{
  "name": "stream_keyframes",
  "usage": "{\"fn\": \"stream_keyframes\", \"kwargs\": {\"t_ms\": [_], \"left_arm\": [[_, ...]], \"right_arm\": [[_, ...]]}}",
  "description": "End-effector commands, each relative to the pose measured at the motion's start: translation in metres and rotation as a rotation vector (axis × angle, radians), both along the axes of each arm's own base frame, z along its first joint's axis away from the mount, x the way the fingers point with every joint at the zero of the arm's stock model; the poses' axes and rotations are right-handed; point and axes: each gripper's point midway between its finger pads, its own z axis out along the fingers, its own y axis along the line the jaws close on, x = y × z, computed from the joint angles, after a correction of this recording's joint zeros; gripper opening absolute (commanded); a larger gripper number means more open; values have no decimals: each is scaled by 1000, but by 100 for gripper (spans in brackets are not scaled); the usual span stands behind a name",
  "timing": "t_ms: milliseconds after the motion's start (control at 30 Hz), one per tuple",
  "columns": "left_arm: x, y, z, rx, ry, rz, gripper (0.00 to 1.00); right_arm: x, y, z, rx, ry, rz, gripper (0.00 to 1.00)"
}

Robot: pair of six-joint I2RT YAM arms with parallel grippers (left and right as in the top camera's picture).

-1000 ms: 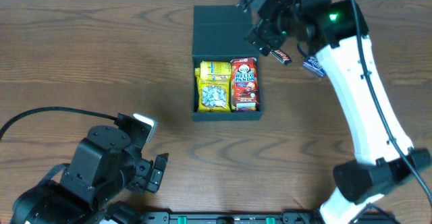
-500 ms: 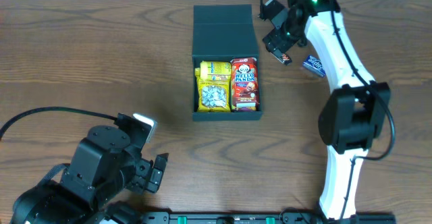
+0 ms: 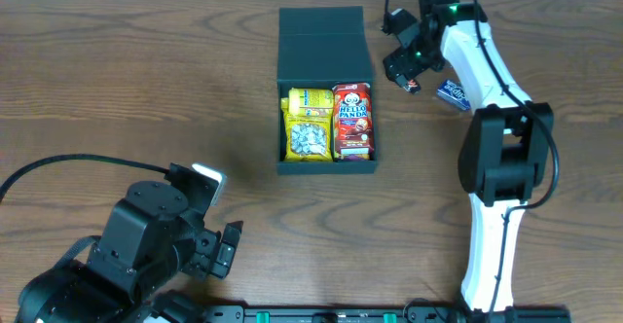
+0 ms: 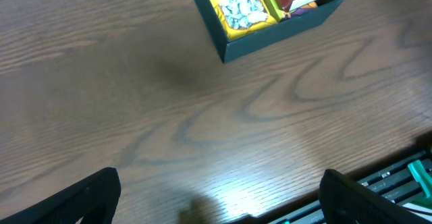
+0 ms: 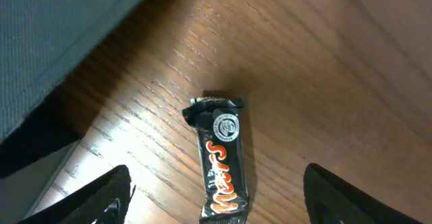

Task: Pack container
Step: 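Move the right gripper to the black candy bar and grasp it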

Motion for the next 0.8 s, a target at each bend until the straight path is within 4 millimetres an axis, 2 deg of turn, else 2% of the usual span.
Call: {"fn": "stream_keyframes", "kwargs": {"t_ms": [0, 133, 300, 467, 633, 767], "left_arm": [[-1, 0, 1, -7, 2, 5, 95], [-1, 0, 1, -7, 2, 6, 95], [-1, 0, 1, -7, 2, 6, 95], [-1, 0, 1, -7, 2, 5, 95], [-1, 0, 1, -7, 2, 6, 95], [-1, 0, 1, -7, 2, 5, 95]], "right_arm": [[-5, 5, -16, 75, 54, -17, 78], [-9, 5, -28, 72, 86, -17, 73], [-8, 5, -29, 72, 84, -18, 70], [-10, 4, -39, 71, 103, -24, 63], [-13, 4, -49, 70, 124, -30, 61], [-13, 4, -51, 71, 128, -39, 56]]}}
